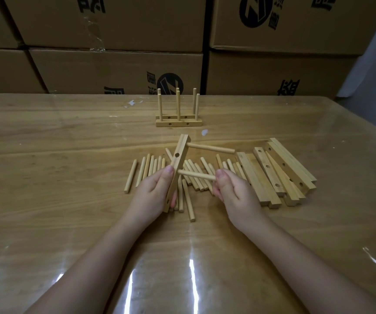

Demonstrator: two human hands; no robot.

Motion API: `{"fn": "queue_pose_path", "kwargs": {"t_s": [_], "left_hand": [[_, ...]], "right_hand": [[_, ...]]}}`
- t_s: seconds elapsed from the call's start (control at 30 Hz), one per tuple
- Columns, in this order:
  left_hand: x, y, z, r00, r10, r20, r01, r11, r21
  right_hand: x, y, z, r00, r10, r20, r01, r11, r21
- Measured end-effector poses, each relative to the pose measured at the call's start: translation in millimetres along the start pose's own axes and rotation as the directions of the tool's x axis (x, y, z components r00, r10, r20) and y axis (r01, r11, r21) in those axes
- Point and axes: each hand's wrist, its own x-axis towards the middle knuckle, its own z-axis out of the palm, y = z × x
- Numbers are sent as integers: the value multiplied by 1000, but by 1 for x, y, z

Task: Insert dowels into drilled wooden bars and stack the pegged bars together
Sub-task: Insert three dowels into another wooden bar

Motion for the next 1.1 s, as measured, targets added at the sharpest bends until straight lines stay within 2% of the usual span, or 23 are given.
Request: {"fn": "queue_pose_path", "kwargs": {"t_s": [0.3,0.67,0.87,0.93,1.0,1.1], "left_hand": [[-1,1,1,1000,-11,-10,11,1000,5],[-3,4,5,998,40,-55,-37,998,59],[1,-3,0,998,-54,-44,53,999,-12],[2,-3,-1,996,-82,-45,80,996,-29],[2,-2,-1,996,-79,-48,78,997,-22],[1,0,1,997,-71,-39,71,997,0]], "right_hand": [[0,-4,1,999,36,-2,-36,999,-28],[-1,-6,0,987,162,11,-162,986,43],[3,-2,3,981,192,35,-194,978,82],[2,0,0,985,169,-39,-168,985,30],[3,2,-6,974,139,-177,-144,989,-17],[11,9,-16,941,140,-309,-140,990,25]]}}
